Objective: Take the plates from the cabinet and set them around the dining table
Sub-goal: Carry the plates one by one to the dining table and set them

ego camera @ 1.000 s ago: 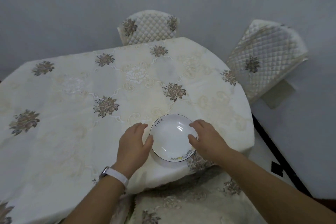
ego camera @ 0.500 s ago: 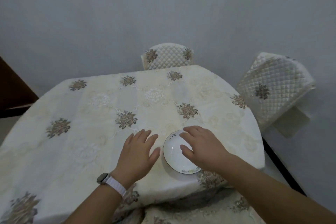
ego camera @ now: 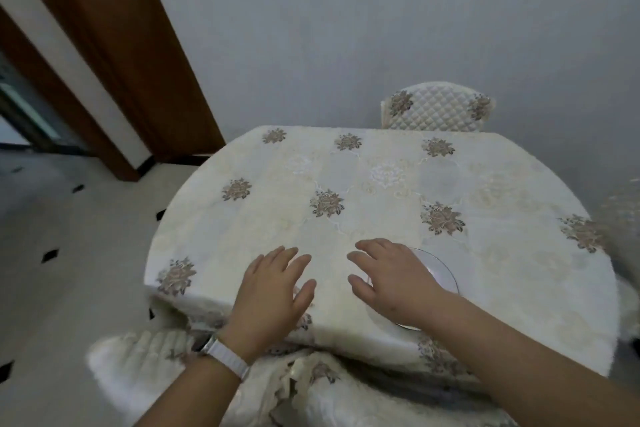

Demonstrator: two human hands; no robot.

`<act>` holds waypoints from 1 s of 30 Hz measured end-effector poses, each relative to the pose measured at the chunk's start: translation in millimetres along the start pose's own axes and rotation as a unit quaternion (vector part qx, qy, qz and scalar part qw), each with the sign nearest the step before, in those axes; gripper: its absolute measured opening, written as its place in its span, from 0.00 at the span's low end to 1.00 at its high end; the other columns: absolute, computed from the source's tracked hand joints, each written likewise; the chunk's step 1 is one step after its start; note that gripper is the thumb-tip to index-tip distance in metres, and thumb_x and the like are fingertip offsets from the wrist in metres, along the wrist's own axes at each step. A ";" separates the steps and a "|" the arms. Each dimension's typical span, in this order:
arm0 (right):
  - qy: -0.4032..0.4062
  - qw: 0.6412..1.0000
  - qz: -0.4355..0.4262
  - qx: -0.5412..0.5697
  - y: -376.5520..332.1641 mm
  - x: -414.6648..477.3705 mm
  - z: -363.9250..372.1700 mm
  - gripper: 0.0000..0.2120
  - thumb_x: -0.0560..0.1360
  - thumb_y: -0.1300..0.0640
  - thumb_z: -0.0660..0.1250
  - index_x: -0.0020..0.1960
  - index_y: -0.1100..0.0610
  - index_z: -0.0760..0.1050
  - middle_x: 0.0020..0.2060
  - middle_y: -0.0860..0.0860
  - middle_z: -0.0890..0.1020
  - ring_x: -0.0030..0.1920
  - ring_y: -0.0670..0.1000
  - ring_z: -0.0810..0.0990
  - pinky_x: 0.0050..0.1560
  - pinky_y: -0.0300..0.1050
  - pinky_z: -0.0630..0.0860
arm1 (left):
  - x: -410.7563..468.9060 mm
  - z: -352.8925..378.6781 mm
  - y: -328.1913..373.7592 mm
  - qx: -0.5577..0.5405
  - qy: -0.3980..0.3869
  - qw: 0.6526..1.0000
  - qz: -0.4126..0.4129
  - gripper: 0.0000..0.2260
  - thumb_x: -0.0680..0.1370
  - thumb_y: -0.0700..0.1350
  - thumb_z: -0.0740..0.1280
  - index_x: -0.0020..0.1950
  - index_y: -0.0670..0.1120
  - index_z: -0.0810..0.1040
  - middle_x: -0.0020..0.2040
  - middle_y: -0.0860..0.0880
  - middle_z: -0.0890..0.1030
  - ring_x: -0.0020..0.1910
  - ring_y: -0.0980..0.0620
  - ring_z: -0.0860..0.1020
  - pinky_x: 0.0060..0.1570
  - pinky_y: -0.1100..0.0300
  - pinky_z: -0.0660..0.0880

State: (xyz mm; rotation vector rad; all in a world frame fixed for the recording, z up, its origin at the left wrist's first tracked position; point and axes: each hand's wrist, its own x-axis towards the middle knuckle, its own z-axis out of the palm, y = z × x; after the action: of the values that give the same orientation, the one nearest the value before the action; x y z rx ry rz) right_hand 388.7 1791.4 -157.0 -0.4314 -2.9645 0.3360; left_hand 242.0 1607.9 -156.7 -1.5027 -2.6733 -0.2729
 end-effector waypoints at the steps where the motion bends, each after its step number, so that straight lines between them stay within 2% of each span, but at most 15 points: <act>1: -0.006 1.000 -0.021 0.005 -4.6 1.2 3.3 0.23 0.76 0.42 0.54 0.60 0.53 0.77 0.61 0.54 0.79 0.60 0.57 0.77 0.57 0.54 0.74 | -13.0 -3.6 -2.3 -0.001 0.004 1.000 -0.024 0.22 0.78 0.60 0.56 0.67 0.53 0.75 0.68 0.50 0.76 0.69 0.47 0.71 0.67 0.47 0.67; 5: -0.018 0.995 -0.094 0.026 -37.2 9.5 13.4 0.22 0.75 0.42 0.54 0.59 0.53 0.78 0.58 0.52 0.80 0.58 0.56 0.78 0.54 0.52 0.75 | -71.9 -19.5 -19.2 0.012 0.014 0.994 -0.108 0.23 0.78 0.60 0.54 0.67 0.53 0.75 0.69 0.51 0.75 0.70 0.48 0.70 0.67 0.48 0.65; 10: -0.040 0.978 -0.203 0.039 -106.2 18.2 24.1 0.23 0.76 0.42 0.51 0.59 0.53 0.76 0.58 0.51 0.79 0.59 0.56 0.76 0.55 0.53 0.74 | -148.5 -41.0 -43.0 0.022 0.037 0.977 -0.211 0.21 0.77 0.59 0.56 0.65 0.52 0.77 0.65 0.51 0.77 0.65 0.49 0.73 0.63 0.50 0.68; 13: -0.060 0.962 -0.266 0.032 -151.6 21.1 26.5 0.23 0.77 0.43 0.49 0.62 0.53 0.74 0.61 0.51 0.77 0.61 0.55 0.73 0.59 0.52 0.71 | -187.1 -49.9 -56.0 0.043 0.058 0.961 -0.266 0.21 0.77 0.58 0.57 0.64 0.52 0.78 0.64 0.50 0.78 0.63 0.48 0.75 0.61 0.49 0.70; 16: -0.081 0.946 -0.313 0.033 -193.0 24.7 31.3 0.23 0.79 0.43 0.49 0.66 0.52 0.70 0.65 0.49 0.73 0.65 0.53 0.69 0.63 0.51 0.66 | -220.8 -53.8 -71.4 0.046 0.055 0.947 -0.314 0.22 0.77 0.60 0.56 0.65 0.52 0.77 0.65 0.50 0.77 0.64 0.48 0.74 0.63 0.48 0.69; 23: -0.099 0.926 -0.364 0.020 -293.6 33.6 58.7 0.27 0.76 0.39 0.46 0.63 0.51 0.73 0.60 0.48 0.77 0.62 0.53 0.72 0.61 0.50 0.67 | -305.8 -56.1 -126.3 0.042 0.084 0.924 -0.370 0.22 0.77 0.59 0.56 0.63 0.51 0.79 0.62 0.50 0.80 0.62 0.48 0.76 0.62 0.50 0.69; 30: -0.102 0.914 -0.393 -0.002 -434.1 41.9 88.2 0.27 0.77 0.39 0.47 0.67 0.50 0.71 0.65 0.48 0.74 0.65 0.52 0.70 0.64 0.51 0.67 | -406.5 -88.0 -230.6 0.066 0.127 0.920 -0.363 0.20 0.77 0.57 0.58 0.62 0.49 0.79 0.60 0.49 0.80 0.59 0.48 0.77 0.60 0.52 0.69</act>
State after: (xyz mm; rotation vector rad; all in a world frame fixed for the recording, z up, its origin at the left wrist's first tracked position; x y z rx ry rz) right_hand 219.5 1380.5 -135.7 0.8377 -3.0128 0.2809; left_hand 254.9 1132.5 -155.9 -0.3473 -2.8263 -0.2824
